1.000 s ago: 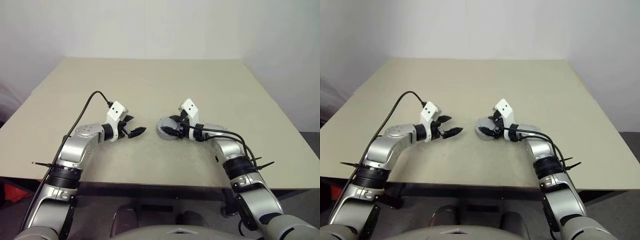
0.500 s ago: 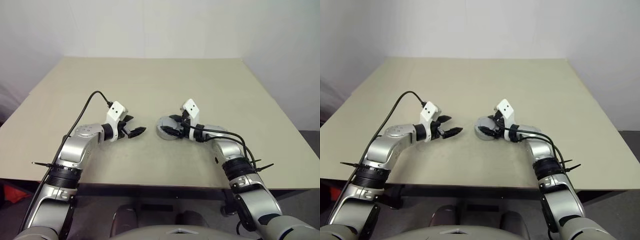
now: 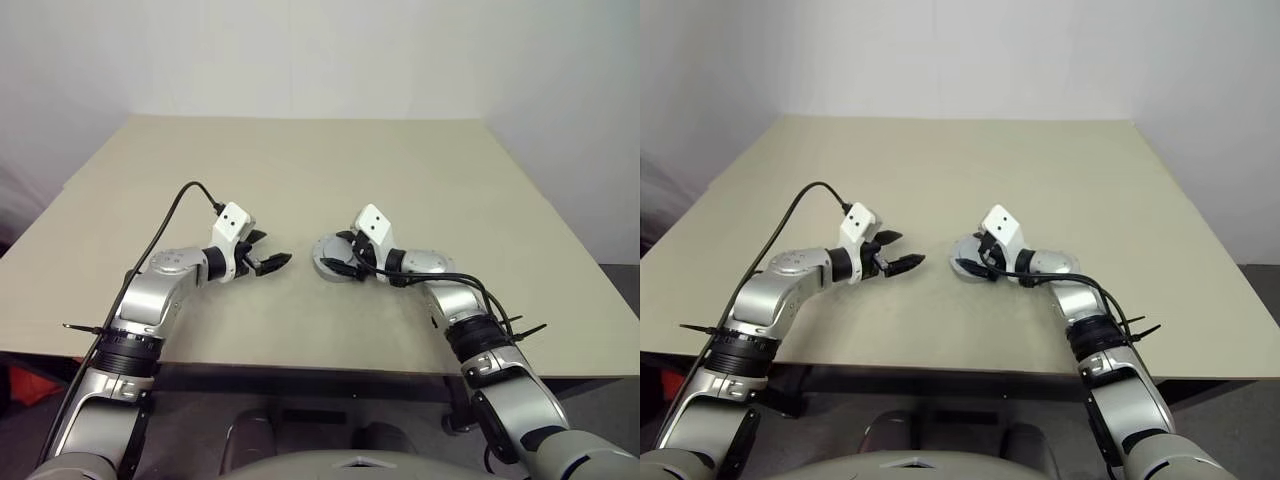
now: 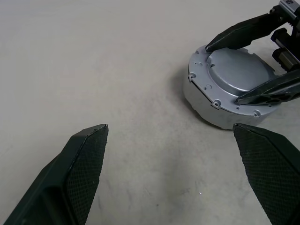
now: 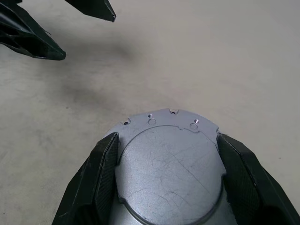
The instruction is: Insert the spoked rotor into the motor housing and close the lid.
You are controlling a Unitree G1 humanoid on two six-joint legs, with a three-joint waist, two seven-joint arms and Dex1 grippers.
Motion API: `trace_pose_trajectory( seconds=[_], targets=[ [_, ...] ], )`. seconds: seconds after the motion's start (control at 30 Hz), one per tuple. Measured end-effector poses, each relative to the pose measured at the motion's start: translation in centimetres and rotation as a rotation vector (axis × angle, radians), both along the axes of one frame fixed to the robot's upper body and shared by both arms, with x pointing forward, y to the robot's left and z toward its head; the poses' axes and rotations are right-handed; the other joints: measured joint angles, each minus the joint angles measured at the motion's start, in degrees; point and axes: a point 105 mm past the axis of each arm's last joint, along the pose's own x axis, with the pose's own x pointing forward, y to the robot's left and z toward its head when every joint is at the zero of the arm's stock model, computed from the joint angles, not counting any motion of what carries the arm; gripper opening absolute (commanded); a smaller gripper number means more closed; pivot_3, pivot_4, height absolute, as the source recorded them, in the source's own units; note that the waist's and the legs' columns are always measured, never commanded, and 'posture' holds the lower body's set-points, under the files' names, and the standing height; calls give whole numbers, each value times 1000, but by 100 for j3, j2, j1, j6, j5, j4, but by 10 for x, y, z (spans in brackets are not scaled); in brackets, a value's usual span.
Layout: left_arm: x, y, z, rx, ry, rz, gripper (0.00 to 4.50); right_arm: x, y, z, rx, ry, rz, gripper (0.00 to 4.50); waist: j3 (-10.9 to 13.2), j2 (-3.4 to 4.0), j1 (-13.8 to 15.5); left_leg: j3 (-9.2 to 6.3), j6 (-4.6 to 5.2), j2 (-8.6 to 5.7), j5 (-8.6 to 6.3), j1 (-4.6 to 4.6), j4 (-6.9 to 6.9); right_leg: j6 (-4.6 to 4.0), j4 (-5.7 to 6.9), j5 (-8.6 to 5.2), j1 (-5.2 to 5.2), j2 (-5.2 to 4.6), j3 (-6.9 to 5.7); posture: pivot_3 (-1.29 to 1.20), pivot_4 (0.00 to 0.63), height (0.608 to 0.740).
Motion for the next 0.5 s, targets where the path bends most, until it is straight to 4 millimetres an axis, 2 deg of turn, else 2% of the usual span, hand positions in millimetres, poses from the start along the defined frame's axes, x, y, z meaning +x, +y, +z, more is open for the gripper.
trace_pose_trajectory(
  seconds=[0.37, 0.5],
  targets=[
    [5, -26, 7, -102, 63, 6, 4500, 0, -1, 0, -13, 9, 5, 3230, -3, -5, 7, 0, 0, -3, 0, 0, 1, 1, 0, 0, 9, -11, -3, 0, 0, 740],
    [7, -50, 11, -176, 145, -18, 4500, 0, -2, 0, -15, 16, 9, 3230, -5, -6, 11, 0, 0, -4, 0, 2, 4, 0, -1, 0, 18, -13, -3, 0, 0, 740]
  ],
)
